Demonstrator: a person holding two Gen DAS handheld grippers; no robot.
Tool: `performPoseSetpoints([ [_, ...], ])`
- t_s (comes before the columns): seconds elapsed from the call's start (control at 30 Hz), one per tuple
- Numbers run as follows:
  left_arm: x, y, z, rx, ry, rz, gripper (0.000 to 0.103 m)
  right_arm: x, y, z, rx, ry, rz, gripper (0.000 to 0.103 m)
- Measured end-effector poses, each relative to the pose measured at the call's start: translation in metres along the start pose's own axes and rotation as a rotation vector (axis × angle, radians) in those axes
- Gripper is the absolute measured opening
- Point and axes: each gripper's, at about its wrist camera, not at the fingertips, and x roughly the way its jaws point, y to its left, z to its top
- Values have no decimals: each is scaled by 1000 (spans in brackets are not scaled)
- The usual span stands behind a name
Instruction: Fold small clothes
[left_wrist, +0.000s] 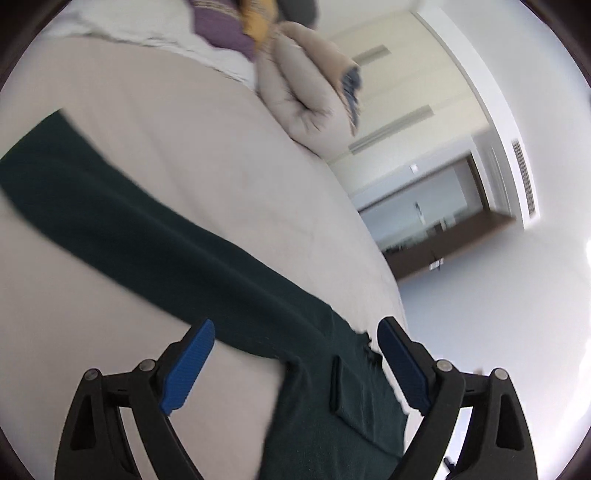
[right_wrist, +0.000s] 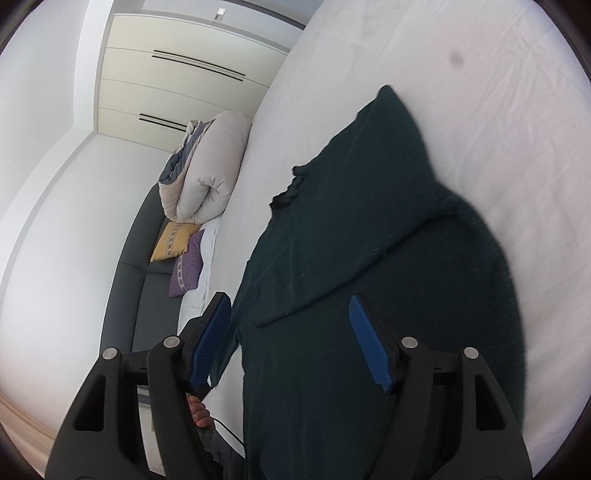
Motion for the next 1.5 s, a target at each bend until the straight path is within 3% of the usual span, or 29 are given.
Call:
performPoseSetpoints([
  [0.17, -39, 91, 21, -385, -149, -34, 90, 29, 45, -25, -34, 58, 22, 67],
  [0.27, -50, 126, 25, -560, -232, -124, 85, 39, 63, -40, -57, 85, 29, 67],
  [0.4, -54, 146, 29, -664, -335, -137, 83, 45, 78, -53, -58, 98, 36, 67],
  [0.6, -57, 147, 32, -775, -464, -93, 83, 52, 92, -66, -67, 103, 34, 67],
  [0.77, -57, 155, 38, -868, -522, -92, 85, 58, 99, -73, -77, 113, 30, 67],
  [0.87, -54, 151, 47, -823, -484, -67, 88, 59, 103, -76, -85, 117, 30, 67],
  [0.97, -48, 143, 57, -750, -436, -26, 78, 63, 105, -78, -91, 120, 23, 67],
  [1.07, -37, 144, 57, -725, -373, -34, 46, 65, 106, -80, -103, 121, 17, 67],
  [1.13, -34, 148, 51, -719, -343, -5, 14, 66, 108, -81, -112, 123, 13, 67],
  [1.17, -32, 148, 49, -712, -335, 7, 8, 66, 108, -81, -116, 124, 11, 67],
  [1.37, -28, 105, 60, -518, -324, 51, 7, 59, 97, -73, -103, 102, 5, 67],
  [1.43, -19, 65, 68, -371, -301, 53, 7, 54, 93, -68, -101, 89, 4, 67],
  [1.5, -2, 8, 67, -155, -243, 48, 7, 50, 89, -62, -98, 75, 7, 67],
])
